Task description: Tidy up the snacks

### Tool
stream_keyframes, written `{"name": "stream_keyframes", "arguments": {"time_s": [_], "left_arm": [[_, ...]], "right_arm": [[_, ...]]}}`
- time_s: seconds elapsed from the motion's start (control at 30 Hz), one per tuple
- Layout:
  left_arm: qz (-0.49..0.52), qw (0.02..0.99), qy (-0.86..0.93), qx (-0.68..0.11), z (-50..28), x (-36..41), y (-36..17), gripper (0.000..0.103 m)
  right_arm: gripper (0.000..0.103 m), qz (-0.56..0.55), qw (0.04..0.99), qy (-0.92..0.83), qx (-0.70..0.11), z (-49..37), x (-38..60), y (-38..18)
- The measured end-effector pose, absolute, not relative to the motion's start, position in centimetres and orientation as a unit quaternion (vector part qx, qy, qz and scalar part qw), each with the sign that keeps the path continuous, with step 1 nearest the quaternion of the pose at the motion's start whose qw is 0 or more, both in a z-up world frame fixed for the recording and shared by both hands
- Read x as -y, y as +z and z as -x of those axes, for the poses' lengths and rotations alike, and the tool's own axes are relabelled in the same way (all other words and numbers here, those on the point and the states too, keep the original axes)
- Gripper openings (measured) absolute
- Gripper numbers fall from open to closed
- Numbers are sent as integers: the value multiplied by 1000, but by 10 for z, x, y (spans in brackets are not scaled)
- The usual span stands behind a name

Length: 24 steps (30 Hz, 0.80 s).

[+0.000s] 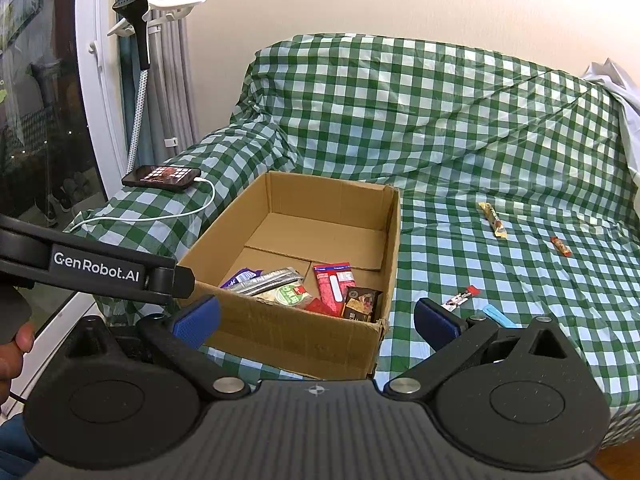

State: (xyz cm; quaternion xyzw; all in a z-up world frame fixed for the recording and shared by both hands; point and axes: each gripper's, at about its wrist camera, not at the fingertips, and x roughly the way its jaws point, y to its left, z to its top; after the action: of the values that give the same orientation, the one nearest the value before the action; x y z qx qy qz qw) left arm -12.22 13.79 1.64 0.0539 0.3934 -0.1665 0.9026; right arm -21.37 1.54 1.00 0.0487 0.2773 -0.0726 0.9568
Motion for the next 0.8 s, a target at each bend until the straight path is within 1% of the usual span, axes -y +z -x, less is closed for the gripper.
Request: {"name": "stream_keyframes", "arguments": {"time_s": [0.8], "left_arm": [[-57, 901, -166, -398, 120, -136, 12, 103]], "right_arm": [[102, -51, 956, -73, -279, 214, -12, 5]]}}
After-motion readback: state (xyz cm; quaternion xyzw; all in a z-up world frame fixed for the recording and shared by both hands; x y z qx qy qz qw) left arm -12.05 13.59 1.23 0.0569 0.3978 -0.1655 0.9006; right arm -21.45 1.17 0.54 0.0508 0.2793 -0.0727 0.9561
